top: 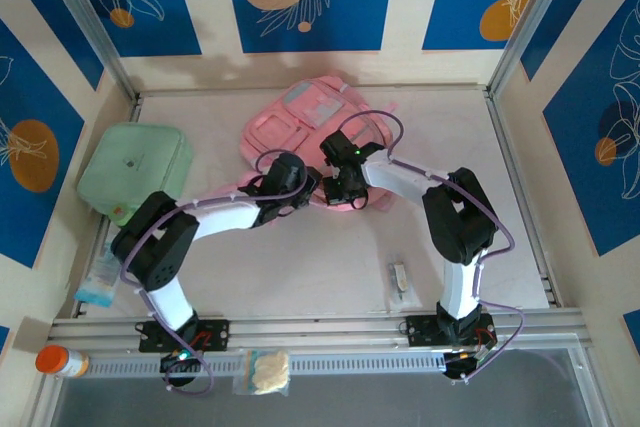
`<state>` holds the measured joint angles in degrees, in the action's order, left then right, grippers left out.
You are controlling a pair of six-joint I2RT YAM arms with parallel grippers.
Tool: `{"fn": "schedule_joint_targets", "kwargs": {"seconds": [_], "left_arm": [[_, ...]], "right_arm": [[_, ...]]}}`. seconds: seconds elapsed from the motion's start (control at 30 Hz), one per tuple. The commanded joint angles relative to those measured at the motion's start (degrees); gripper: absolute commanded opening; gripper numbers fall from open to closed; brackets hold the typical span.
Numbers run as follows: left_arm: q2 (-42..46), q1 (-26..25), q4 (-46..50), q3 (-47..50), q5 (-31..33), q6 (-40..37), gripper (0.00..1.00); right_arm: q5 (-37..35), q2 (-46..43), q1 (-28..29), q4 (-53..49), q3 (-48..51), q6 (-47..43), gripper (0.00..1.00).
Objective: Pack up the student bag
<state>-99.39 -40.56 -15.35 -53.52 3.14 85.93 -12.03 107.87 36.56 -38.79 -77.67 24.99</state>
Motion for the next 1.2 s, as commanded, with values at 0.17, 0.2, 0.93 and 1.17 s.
{"fn": "schedule_joint_targets", "kwargs": {"seconds": [0.17,0.2,0.93,1.17], "left_arm": [[-3.8,-3.5,-5.2,1.7,5.8,8.4,0.33],[-4.1,-3.7,-5.1,1.5,6.5,8.6,0.33],[-7.5,-5.2,-3.6,-0.2,12.8,11.6,0.35],[-7.3,-2.8,3.2,-5.4,13.1,5.3,0.12]], "right_arm": [[0.4,-3.9,0.2,-0.3,0.6,0.0,0.00],[0.7,-3.8,0.1,-0.1,0.8,0.2,0.00],[2.3,-3.6,0.5,2.9,0.9,2.9,0.00],[0.3,-3.6,0.3,0.7,-0.9,1.6,0.00]]}}
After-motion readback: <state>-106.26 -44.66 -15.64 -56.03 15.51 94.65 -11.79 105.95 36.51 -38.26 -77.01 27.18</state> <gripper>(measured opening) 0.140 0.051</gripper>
